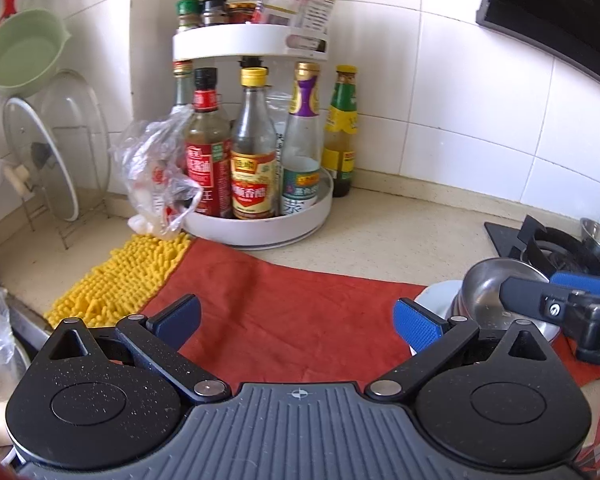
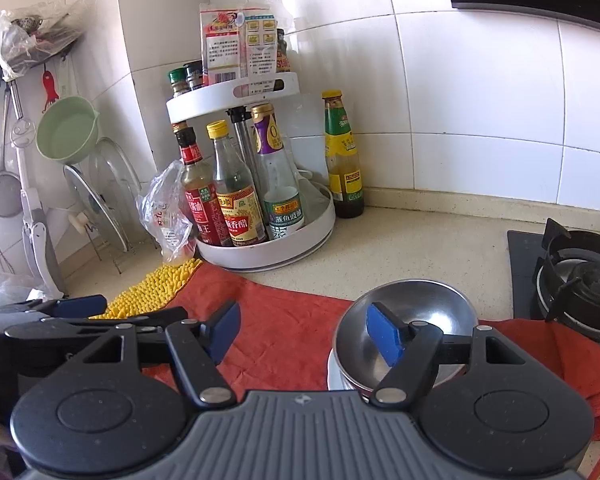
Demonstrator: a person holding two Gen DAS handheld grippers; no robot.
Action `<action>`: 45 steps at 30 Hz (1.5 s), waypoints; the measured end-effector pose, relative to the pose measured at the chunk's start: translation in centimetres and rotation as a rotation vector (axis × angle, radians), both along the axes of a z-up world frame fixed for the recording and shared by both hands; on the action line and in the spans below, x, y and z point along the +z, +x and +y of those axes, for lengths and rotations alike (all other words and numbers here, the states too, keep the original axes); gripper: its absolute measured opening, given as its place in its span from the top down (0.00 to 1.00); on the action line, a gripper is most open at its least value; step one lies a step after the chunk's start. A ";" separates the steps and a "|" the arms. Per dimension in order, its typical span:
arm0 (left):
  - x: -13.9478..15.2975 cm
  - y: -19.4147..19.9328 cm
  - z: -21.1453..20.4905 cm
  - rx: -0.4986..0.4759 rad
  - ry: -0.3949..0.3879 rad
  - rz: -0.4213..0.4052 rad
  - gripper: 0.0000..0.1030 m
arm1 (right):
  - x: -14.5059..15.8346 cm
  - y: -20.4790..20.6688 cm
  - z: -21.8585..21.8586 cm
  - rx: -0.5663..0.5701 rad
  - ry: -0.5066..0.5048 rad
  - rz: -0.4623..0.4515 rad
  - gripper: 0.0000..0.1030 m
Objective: Organize plates and bowls
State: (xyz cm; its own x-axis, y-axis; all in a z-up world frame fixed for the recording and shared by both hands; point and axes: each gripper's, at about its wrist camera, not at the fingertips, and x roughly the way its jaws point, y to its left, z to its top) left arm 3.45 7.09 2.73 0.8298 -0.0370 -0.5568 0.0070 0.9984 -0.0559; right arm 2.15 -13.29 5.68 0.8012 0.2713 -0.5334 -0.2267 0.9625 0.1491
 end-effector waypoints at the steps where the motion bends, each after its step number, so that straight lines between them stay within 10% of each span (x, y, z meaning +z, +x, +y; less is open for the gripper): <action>1: 0.1 -0.1 0.1 0.004 -0.001 -0.002 0.00 | 0.0 0.0 0.3 -0.001 -0.006 -0.004 0.32; 26: -0.2 -1.4 1.7 0.060 0.008 0.043 0.00 | -1.4 0.0 2.4 0.005 -0.031 0.069 0.32; 45: -5.1 -3.4 -9.7 -0.233 0.166 0.251 0.01 | -6.2 -6.7 -6.9 -0.282 -0.037 0.322 0.32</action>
State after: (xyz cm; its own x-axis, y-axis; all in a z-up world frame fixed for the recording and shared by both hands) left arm 0.04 -2.56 -2.39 0.6466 -0.1006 -0.7562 0.2416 0.9672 0.0779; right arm -4.51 -20.18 -0.47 0.6322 0.0415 -0.7737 0.0986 0.9861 0.1335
